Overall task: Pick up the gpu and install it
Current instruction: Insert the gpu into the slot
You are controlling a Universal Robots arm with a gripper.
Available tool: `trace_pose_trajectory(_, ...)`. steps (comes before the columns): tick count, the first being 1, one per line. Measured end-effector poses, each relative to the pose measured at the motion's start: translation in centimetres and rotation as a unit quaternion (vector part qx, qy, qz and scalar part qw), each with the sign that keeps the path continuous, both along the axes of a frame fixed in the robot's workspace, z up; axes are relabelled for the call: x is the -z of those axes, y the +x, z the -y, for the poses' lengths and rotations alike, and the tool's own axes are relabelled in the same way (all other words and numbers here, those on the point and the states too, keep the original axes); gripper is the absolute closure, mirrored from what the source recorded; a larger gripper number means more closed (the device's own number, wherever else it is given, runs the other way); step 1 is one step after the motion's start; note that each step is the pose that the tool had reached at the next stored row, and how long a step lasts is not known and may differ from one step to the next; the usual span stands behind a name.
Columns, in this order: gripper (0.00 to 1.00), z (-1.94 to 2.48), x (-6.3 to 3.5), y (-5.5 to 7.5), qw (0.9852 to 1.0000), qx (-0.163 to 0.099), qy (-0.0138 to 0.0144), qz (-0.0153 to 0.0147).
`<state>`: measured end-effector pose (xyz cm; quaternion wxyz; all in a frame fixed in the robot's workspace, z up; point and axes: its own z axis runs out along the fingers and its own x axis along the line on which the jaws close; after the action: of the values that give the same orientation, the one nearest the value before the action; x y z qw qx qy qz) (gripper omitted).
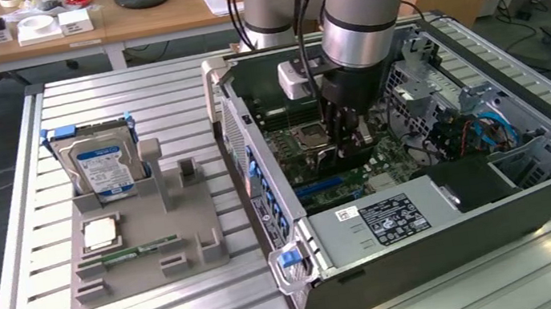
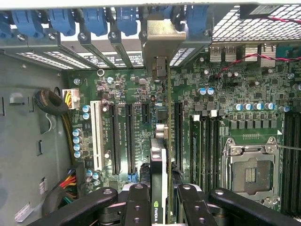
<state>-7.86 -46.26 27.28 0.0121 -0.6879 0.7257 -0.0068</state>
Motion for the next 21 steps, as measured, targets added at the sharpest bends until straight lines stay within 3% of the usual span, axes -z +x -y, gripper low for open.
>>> trace_pose_trajectory(21,0.73,0.01,0.66,-0.27,1.0000,0.000,-0.0005,0.0009)
